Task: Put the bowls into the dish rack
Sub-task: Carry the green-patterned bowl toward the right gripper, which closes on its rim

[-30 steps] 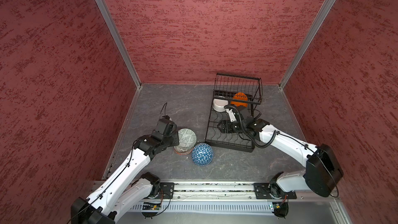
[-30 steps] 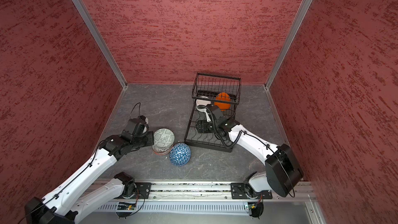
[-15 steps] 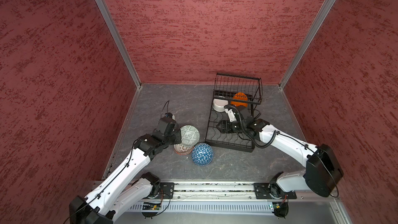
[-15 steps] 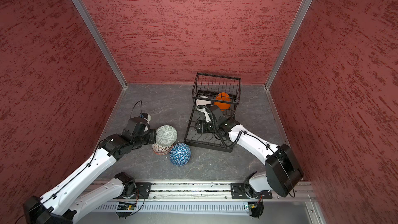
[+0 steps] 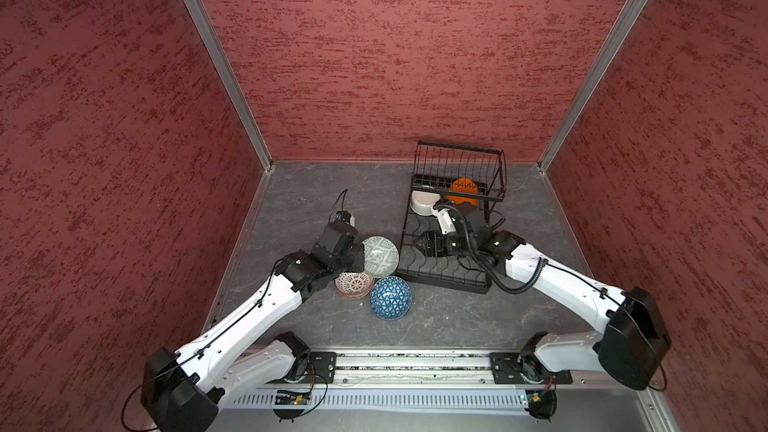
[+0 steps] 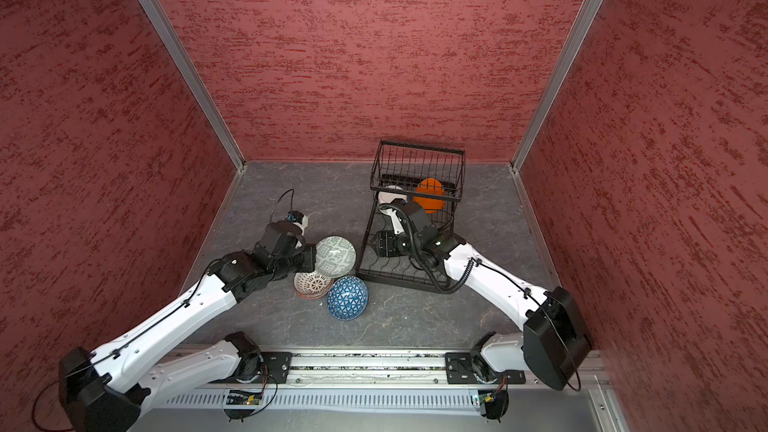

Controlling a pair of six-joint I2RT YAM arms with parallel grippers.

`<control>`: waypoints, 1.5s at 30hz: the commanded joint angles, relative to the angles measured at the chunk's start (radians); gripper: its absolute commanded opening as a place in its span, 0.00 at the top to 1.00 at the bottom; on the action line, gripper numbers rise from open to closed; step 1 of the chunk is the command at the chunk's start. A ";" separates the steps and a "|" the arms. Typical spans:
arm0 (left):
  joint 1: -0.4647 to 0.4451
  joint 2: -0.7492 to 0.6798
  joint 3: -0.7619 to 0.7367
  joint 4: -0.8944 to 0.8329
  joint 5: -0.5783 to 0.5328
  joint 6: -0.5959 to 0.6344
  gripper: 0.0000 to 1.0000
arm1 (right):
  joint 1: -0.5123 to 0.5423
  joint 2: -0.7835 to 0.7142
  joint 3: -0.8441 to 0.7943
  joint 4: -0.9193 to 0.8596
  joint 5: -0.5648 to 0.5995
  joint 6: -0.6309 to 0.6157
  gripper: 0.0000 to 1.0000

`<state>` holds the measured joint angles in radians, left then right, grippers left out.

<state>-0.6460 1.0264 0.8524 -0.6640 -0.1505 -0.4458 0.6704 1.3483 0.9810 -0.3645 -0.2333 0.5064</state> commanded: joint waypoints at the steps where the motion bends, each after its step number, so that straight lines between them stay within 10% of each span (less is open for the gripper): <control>1: -0.030 0.031 0.053 0.088 -0.038 0.018 1.00 | 0.010 -0.025 0.035 -0.003 -0.006 0.013 0.29; 45: -0.132 0.251 0.196 0.170 -0.084 0.064 1.00 | 0.024 0.100 0.040 0.068 -0.026 0.038 0.84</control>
<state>-0.7689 1.2793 1.0119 -0.5575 -0.2325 -0.3859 0.6868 1.4445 0.9863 -0.3199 -0.2649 0.5354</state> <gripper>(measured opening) 0.061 0.170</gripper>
